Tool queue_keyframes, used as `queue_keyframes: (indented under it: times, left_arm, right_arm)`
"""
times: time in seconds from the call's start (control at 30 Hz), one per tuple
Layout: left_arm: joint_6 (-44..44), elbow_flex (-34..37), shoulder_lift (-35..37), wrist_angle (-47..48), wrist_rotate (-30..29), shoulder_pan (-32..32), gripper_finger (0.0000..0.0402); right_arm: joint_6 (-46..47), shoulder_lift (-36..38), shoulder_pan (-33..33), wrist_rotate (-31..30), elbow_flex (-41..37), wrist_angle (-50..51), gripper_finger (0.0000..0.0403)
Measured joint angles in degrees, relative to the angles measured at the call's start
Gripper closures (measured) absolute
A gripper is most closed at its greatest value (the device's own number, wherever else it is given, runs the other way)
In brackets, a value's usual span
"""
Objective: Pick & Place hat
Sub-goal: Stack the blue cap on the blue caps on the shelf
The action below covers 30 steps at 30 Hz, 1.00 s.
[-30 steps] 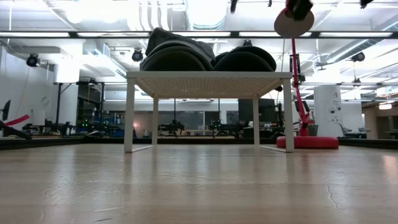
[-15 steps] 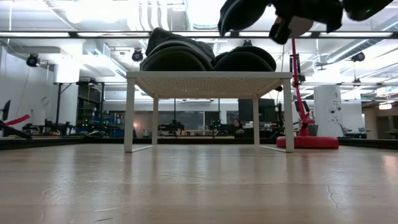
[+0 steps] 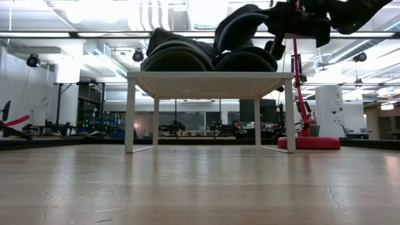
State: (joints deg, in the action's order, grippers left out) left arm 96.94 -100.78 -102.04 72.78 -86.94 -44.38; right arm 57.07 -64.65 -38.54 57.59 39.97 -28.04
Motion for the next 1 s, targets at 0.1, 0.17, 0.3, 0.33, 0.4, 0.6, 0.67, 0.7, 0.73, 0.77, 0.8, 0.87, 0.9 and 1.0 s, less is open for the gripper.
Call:
queue_keyframes:
  times: [0.1,0.17,0.3,0.33,0.4,0.6,0.67,0.7,0.73,0.77,0.8,0.87,0.9,1.0]
  left_arm:
    - [0.43,0.58,0.00,0.28,0.15,0.00,0.0298]
    - [1.30,0.97,0.00,0.36,0.41,0.00,0.0298]
    - [3.35,2.08,0.02,0.30,0.59,0.00,0.0298]
    - [3.87,2.40,0.03,0.32,0.67,0.00,0.0298]
    - [5.05,2.91,0.04,0.30,0.93,0.00,0.0298]
    - [6.80,4.27,0.03,0.19,1.08,0.00,0.0298]
    - [6.85,4.41,0.03,0.19,1.08,0.00,0.0298]
    - [6.85,4.42,0.04,0.14,1.08,0.00,0.0298]
    - [6.85,4.42,0.04,0.15,1.04,0.00,0.0298]
    - [6.82,4.42,0.02,0.15,1.01,0.00,0.0298]
    - [6.82,4.42,0.04,0.15,1.01,0.00,0.0298]
    - [6.82,4.42,0.02,0.15,1.01,0.00,0.0298]
    - [6.82,4.42,0.04,0.15,0.99,0.00,0.0298]
    - [6.72,4.42,0.04,0.14,0.97,0.00,0.0298]
  right_arm:
    - [0.17,-0.82,0.00,0.14,0.00,0.26,0.0392]
    - [1.24,-1.19,0.00,0.37,0.00,0.28,0.0392]
    - [2.65,-1.97,0.00,0.56,0.00,0.75,0.0392]
    - [3.46,-2.12,0.00,0.56,0.00,0.73,0.0392]
    - [4.60,-2.32,-0.04,0.65,0.00,0.69,0.0391]
    - [8.14,-2.33,-0.04,0.77,0.00,0.72,0.0379]
    - [9.14,-2.33,-0.04,0.80,0.00,0.73,0.0376]
    - [9.51,-2.33,-0.04,0.80,0.00,0.73,0.0374]
    - [9.93,-2.33,-0.03,0.81,0.00,0.77,0.0371]
    - [10.19,-2.33,-0.02,0.82,0.00,0.80,0.0369]
    - [10.26,-2.33,-0.02,0.84,0.00,0.80,0.0366]
    - [10.31,-2.33,-0.02,0.85,0.00,0.82,0.0360]
    - [10.63,-2.33,-0.02,0.88,0.00,0.82,0.0356]
    - [12.09,-2.33,-0.02,0.95,0.00,0.82,0.0340]
